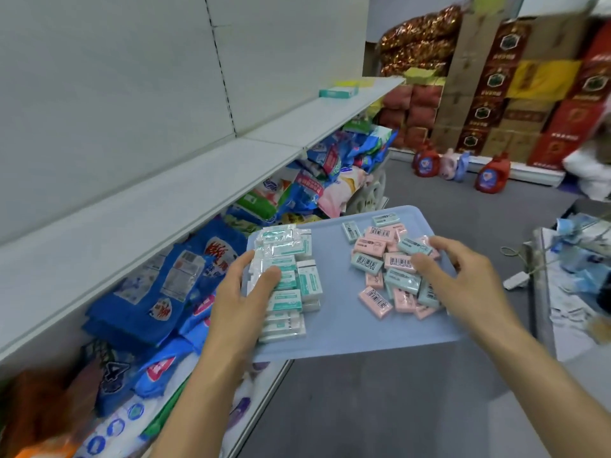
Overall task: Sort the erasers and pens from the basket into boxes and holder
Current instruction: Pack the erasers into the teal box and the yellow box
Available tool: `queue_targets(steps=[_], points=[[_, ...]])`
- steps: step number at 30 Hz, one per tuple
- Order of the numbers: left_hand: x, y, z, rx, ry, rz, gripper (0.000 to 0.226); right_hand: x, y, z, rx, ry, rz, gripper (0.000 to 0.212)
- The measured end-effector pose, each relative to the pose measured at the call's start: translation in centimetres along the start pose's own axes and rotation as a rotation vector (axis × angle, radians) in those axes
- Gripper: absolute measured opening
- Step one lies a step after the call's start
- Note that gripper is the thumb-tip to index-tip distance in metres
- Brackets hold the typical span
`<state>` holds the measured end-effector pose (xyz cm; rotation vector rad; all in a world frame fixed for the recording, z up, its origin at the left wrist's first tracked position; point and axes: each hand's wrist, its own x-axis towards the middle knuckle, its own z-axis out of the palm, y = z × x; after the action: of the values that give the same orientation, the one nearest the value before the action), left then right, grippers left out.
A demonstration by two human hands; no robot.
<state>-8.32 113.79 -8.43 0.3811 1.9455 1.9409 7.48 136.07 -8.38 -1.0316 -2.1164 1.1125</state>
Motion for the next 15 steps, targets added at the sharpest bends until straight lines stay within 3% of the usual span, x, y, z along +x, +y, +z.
queue_targets(steps=[15], points=[[21.7, 0.4, 18.3, 0.038, 0.014, -0.006, 0.024, 28.0, 6.2, -2.6, 0.002, 0.002, -0.009, 0.05]])
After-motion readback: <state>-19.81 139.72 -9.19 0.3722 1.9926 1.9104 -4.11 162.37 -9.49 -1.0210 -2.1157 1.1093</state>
